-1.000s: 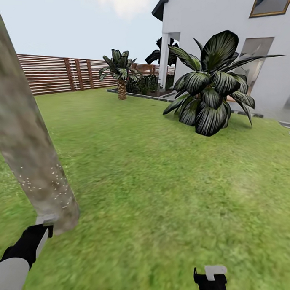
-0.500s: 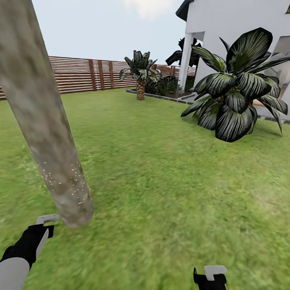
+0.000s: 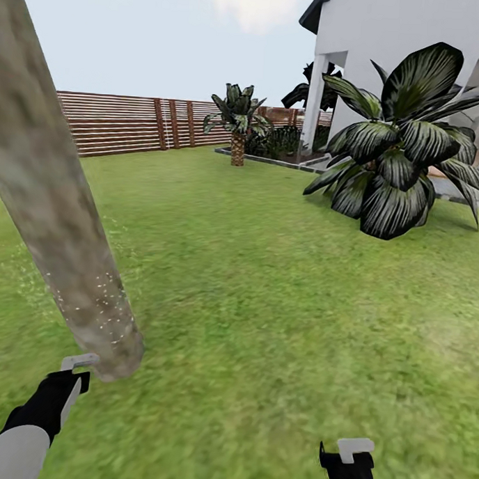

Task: In the garden, pick up the pesticide atomizer on the floor and spray pesticide onto both trees until each tree trunk is fully covered.

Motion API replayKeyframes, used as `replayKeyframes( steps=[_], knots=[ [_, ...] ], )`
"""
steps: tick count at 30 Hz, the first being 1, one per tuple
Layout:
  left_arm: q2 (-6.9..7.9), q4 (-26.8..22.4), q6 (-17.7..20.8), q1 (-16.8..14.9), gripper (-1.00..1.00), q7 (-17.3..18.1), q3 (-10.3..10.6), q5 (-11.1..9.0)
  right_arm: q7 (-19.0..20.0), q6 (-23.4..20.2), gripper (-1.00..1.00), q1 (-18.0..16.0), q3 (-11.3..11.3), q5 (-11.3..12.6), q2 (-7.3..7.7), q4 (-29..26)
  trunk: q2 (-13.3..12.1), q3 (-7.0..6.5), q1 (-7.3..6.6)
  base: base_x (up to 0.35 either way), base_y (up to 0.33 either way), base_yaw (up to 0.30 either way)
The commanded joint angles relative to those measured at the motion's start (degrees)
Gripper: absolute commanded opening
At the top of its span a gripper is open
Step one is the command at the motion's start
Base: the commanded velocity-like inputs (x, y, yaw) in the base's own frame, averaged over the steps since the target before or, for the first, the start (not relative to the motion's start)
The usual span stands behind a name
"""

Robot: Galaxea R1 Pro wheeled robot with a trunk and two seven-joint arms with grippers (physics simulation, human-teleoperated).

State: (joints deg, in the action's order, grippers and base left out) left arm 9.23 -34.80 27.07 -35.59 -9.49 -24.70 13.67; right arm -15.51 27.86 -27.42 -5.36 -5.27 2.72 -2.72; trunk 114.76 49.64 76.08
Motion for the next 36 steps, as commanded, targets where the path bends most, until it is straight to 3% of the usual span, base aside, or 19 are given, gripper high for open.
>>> replayKeyframes(
  steps=[1,6,18,36],
  knots=[
    [0.05,0.00,0.00,0.00,-1.00,0.00,0.00,0.04,-0.01,0.00,1.00,0.00,0.00,0.00,0.00,0.00,0.00,0.00,0.00,0.091,-0.266,0.000],
    [0.75,0.00,0.00,0.00,-1.00,0.00,-0.30,0.12,-0.04,0.00,1.00,0.00,0.00,0.00,0.00,0.00,0.00,0.00,0.00,0.139,-0.252,0.128],
    [0.36,0.00,0.00,0.08,-1.00,0.00,-0.08,0.09,-0.03,-0.02,1.00,0.00,0.00,0.00,0.00,0.00,0.00,0.00,0.00,0.231,-0.203,0.256],
    [0.57,-0.04,-0.50,0.02,-1.00,0.28,-0.38,-0.32,-0.04,0.00,1.00,0.00,0.06,0.00,0.09,0.00,0.00,0.00,0.00,0.131,-0.194,0.010]
  ],
)
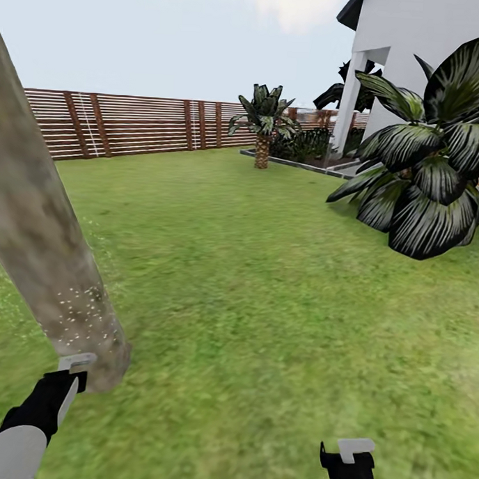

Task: In the garden, pick up the pesticide atomizer on the floor and spray pesticide onto both trees until each tree trunk is fully covered.

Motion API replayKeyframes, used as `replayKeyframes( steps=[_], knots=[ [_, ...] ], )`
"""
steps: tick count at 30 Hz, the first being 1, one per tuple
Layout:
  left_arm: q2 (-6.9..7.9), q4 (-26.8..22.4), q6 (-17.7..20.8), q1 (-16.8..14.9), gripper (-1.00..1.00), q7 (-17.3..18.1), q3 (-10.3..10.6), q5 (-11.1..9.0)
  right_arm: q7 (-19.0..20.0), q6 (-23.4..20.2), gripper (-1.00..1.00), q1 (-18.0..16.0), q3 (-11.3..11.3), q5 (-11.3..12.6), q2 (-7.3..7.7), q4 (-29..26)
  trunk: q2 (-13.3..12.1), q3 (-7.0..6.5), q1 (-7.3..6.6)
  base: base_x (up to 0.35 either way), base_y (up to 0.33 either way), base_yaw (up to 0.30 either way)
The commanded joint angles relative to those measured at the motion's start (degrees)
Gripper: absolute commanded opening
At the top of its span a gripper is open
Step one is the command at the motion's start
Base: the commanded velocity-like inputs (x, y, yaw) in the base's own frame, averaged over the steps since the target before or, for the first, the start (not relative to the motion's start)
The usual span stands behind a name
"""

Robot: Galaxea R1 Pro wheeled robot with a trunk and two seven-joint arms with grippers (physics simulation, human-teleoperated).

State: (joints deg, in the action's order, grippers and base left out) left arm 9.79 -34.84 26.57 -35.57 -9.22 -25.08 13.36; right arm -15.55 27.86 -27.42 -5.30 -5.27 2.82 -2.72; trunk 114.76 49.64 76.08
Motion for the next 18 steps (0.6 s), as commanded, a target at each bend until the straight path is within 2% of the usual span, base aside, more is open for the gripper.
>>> replayKeyframes(
  steps=[1,6,11,15,18],
  knots=[
    [0.10,-0.03,0.15,-0.16,-1.00,0.17,-0.03,-0.04,0.00,0.00,1.00,0.00,-0.03,0.00,0.00,0.00,0.00,0.00,0.00,0.001,-0.008,0.166],
    [-0.23,-1.86,1.01,-2.12,-1.00,0.26,0.13,-0.04,0.00,0.00,1.00,0.00,-0.06,0.00,0.00,0.00,0.00,0.00,0.00,0.000,-0.002,0.249],
    [-0.52,-2.63,2.88,-2.51,-1.00,0.42,0.81,0.16,0.00,0.00,1.00,0.00,-0.06,0.00,-0.08,0.00,0.00,0.00,0.00,-0.006,0.000,0.275],
    [-0.54,-2.90,2.96,-3.50,-1.00,0.43,1.76,0.18,0.00,0.00,1.00,0.00,-0.06,0.00,-0.07,0.00,0.00,0.00,0.00,-0.169,0.000,0.276],
    [-0.72,-5.72,5.04,-4.58,-1.00,0.44,1.78,0.06,0.00,-0.02,1.00,0.00,-0.06,0.00,-0.03,0.00,0.00,0.00,0.00,-0.020,0.000,0.276]
  ],
)
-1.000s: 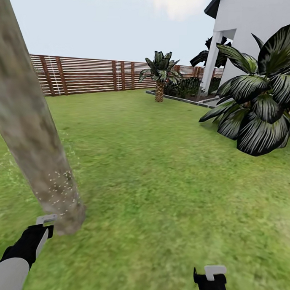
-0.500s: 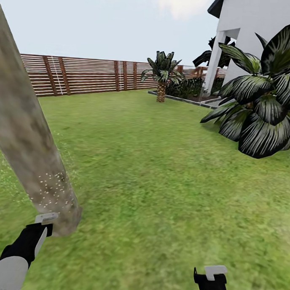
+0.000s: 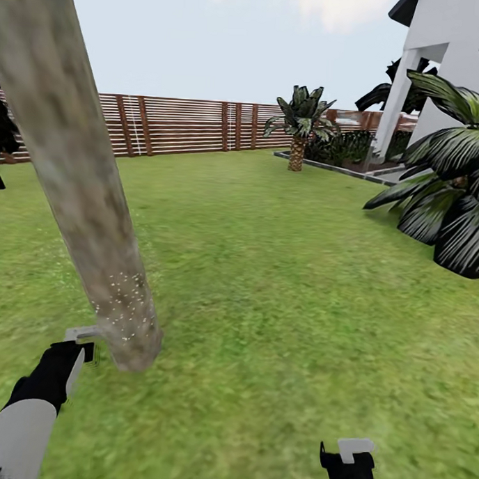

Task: In the garden, pick up the pesticide atomizer on the floor and spray pesticide onto both trees until each tree trunk is fully covered.

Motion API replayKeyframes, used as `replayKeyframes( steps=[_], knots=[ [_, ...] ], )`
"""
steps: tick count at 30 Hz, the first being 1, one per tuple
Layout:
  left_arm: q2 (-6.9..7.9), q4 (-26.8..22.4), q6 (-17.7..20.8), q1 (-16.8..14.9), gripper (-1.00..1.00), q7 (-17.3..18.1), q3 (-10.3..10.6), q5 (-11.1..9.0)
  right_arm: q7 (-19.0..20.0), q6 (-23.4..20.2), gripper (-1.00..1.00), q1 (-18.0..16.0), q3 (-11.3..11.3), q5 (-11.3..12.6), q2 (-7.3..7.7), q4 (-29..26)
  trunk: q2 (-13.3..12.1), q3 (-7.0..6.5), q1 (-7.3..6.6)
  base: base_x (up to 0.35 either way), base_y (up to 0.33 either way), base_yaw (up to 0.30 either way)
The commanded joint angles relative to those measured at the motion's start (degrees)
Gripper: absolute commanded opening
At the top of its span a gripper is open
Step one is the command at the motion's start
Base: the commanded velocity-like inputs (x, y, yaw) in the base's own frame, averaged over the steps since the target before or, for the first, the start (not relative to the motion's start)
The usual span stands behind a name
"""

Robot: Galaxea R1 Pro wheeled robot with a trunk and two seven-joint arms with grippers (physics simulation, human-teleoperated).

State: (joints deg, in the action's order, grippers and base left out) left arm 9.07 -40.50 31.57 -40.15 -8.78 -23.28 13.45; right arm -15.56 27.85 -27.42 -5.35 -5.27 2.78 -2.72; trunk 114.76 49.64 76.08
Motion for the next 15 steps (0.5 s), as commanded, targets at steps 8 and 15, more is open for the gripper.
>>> replayKeyframes(
  steps=[8,15],
  knots=[
    [-2.18,-6.39,5.35,-3.19,-1.00,2.58,1.36,-0.02,0.00,0.01,1.00,0.00,-0.01,-0.01,0.03,0.00,0.00,0.00,0.00,-0.001,0.000,0.151],
    [-3.06,-6.48,9.40,-4.36,-1.00,2.62,8.42,-0.23,0.00,0.01,1.00,0.00,0.07,-0.01,0.03,0.00,0.00,0.00,0.00,0.000,0.000,0.001]
  ],
)
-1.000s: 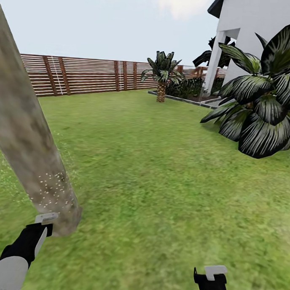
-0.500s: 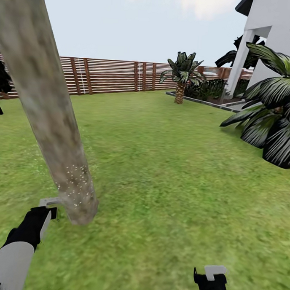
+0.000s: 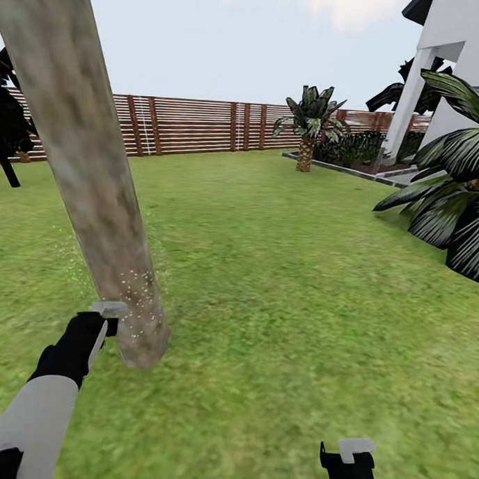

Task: In the garden, pick up the pesticide atomizer on the floor and spray pesticide onto both trees until each tree trunk is fully covered.

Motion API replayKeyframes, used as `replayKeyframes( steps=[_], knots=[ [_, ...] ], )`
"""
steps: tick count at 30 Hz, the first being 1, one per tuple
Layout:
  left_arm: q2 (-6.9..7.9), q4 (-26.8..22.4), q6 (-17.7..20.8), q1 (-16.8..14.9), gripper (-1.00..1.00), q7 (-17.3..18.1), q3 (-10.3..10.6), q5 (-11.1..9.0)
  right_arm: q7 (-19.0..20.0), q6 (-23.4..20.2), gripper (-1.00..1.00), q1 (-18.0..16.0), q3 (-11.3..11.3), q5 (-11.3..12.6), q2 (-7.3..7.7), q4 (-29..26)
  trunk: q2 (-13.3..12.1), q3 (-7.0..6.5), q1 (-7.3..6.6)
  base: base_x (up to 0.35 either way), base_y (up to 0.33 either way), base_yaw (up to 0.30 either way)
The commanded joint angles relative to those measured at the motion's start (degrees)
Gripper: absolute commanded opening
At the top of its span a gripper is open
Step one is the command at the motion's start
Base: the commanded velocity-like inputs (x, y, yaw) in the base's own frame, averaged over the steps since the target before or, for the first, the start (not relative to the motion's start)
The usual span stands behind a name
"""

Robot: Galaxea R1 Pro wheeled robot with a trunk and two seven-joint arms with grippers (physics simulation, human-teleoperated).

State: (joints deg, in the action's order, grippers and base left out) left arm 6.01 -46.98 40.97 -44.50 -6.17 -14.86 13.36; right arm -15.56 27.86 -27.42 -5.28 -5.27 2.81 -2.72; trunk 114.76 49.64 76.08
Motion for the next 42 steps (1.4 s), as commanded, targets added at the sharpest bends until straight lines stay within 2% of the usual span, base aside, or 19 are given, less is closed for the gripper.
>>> replayKeyframes(
  steps=[1,4,5,7,11,17,20,23,25,26,28,35,42],
  knots=[
    [0.74,0.03,0.11,-0.28,-1.00,0.01,-0.14,-0.05,0.00,0.00,1.00,0.01,0.01,0.00,0.00,0.00,0.00,-0.01,0.00,0.000,0.000,-0.127],
    [4.65,0.14,0.23,-0.10,-1.00,0.58,-0.51,-0.22,0.00,-0.01,1.00,0.01,0.01,0.00,0.00,0.00,0.00,-0.08,0.00,0.000,0.000,-0.232],
    [6.12,0.14,0.24,0.27,-1.00,2.90,-0.21,-0.04,0.00,0.00,1.00,0.00,0.00,0.00,0.00,0.00,0.00,-0.08,0.00,0.000,0.000,-0.071],
    [6.00,0.06,0.26,0.48,-1.00,4.40,0.39,0.24,0.00,0.00,1.00,0.00,0.01,0.00,0.10,0.01,0.00,-0.09,0.00,0.003,0.000,-0.015],
    [5.86,0.05,0.32,0.46,-1.00,4.62,0.37,0.26,0.00,0.00,1.00,0.00,0.01,0.00,0.81,0.00,0.00,-0.09,0.00,0.220,0.000,-0.002],
    [5.91,0.05,0.27,0.48,-1.00,4.75,0.43,0.19,0.00,0.00,1.00,0.01,-0.01,0.00,0.88,0.00,0.00,-0.09,0.00,0.151,0.000,0.000],
    [6.18,0.05,0.18,0.47,-1.00,6.42,0.86,0.24,0.00,-0.01,1.00,0.00,0.00,0.00,0.88,0.00,0.00,-0.09,0.00,0.004,0.000,0.000],
    [6.63,-0.02,0.16,0.52,-1.00,8.71,2.31,0.34,0.00,0.00,1.00,0.00,-0.01,0.00,0.88,0.00,0.00,-0.09,0.00,0.000,0.000,0.000],
    [6.58,-0.03,0.16,0.56,-1.00,9.53,4.90,0.35,0.00,-0.01,1.00,0.00,-0.02,0.00,0.88,0.00,0.00,-0.09,0.00,0.000,0.000,0.000],
    [6.65,0.01,0.16,0.57,-1.00,11.32,7.30,0.37,0.00,0.00,1.00,0.02,-0.03,0.00,0.88,0.00,0.00,-0.09,0.00,0.000,0.000,0.000],
    [6.72,-0.01,0.16,0.56,-1.00,13.66,8.47,0.44,0.00,0.00,1.00,0.00,-0.01,0.00,0.88,0.00,0.00,-0.09,0.00,0.000,0.000,0.000],
    [7.01,0.13,0.16,0.75,-1.00,14.34,8.81,0.71,0.00,0.00,1.00,0.00,-0.01,0.00,0.88,0.00,0.00,-0.09,0.00,-0.023,0.010,0.000],
    [7.95,-1.25,0.33,1.46,-1.00,14.26,7.91,0.61,0.00,0.00,1.00,0.00,-0.03,0.00,0.88,0.00,0.00,-0.09,0.00,-0.287,0.148,0.000]
  ],
)
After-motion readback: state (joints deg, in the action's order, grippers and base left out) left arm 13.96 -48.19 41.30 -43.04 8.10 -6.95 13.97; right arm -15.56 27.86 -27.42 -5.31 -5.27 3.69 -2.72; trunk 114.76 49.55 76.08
